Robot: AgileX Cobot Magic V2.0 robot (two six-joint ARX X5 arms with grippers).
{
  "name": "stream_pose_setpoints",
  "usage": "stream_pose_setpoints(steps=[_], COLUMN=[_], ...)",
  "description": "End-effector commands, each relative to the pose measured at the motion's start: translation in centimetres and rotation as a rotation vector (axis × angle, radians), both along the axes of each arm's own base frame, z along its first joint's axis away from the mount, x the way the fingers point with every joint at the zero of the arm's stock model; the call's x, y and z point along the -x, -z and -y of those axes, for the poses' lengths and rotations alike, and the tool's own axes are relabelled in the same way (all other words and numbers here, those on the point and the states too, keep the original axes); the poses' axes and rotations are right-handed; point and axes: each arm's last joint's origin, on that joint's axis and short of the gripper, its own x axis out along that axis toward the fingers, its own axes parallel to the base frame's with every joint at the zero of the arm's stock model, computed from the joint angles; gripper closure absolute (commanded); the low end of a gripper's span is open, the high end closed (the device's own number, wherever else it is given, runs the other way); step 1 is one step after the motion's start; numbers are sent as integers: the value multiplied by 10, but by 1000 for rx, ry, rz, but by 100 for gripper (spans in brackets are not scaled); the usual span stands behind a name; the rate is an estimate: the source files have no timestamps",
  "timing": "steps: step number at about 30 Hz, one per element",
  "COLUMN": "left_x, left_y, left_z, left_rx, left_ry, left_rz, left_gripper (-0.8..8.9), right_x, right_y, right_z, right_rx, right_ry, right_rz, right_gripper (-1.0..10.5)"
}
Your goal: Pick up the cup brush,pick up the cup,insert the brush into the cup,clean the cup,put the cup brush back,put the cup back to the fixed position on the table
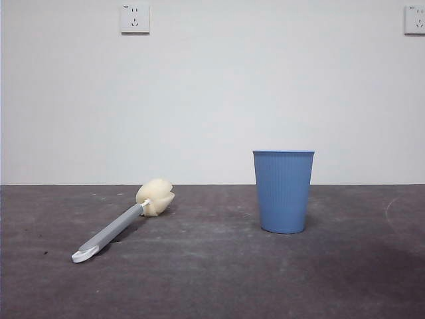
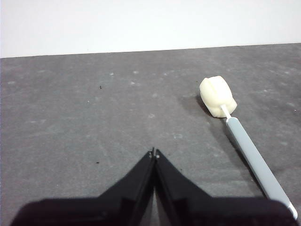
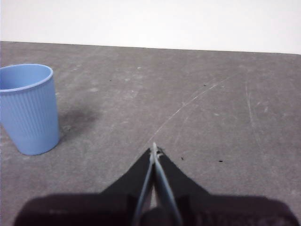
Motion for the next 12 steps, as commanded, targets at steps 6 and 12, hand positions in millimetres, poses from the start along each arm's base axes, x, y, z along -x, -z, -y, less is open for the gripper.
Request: stream_pose_setpoints(steps=[6, 12], left_x=[-1, -1], left_y=[4, 4], left_z=[0, 0], left_rx=[8, 8], left_ry=[-8, -8], left_rz=[-7, -7], left_gripper=[817, 817], right_x=[0, 0], right_y=[5, 5], right_z=[0, 0], right_rx=[-13, -13], right_ry=[11, 11], right_rz=[-21, -22], right_gripper=[946, 946])
